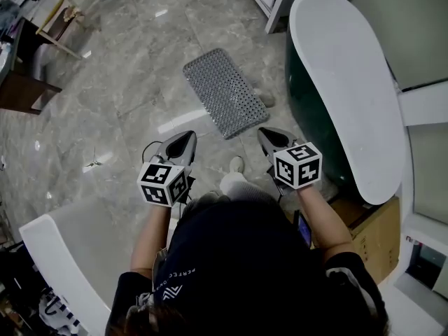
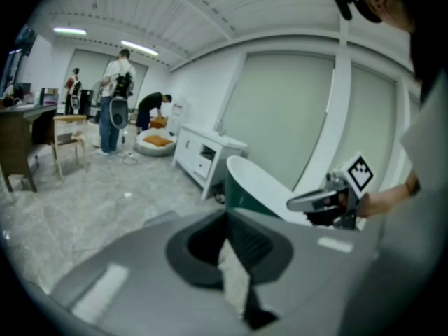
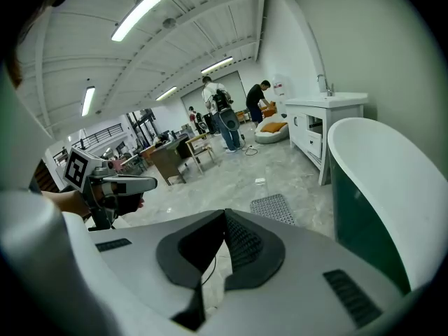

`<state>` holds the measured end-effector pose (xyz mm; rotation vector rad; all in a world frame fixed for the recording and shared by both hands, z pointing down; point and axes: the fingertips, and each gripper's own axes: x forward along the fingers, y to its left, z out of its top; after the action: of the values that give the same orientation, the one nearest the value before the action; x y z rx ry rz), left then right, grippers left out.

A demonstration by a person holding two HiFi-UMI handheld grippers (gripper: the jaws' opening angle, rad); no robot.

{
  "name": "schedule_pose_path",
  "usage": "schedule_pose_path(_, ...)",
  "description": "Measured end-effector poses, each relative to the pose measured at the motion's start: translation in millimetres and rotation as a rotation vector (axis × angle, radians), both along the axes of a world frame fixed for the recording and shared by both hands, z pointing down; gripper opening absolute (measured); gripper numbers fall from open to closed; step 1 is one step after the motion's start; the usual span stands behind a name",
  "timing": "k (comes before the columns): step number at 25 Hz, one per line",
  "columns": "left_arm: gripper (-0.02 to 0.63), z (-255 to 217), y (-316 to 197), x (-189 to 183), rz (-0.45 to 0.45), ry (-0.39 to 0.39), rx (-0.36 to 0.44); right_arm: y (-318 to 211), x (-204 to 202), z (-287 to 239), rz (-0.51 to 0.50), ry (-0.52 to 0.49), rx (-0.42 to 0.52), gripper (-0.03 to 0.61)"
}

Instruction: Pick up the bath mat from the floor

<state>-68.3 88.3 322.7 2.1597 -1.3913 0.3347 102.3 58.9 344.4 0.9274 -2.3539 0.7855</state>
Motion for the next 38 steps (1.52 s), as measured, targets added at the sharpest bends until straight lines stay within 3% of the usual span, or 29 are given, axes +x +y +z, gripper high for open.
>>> schedule_pose_path(15,0.005,19,-89,24,-0.001,-0.020,-0.062,-80,6,29,-0.073,-0.007,-0.069,-0.009)
schedule_pose_path(31,0.005,50,-205,-19,0.127,-0.033,-0.082,-179,-37,50,0.081,0.022,-0.117,-0.009)
schedule_pose_path(38,0.003,70,-253,-35,0.200,0.025,-0.117,-208,-63,71,0.101,0.042,-0.154,-0.009)
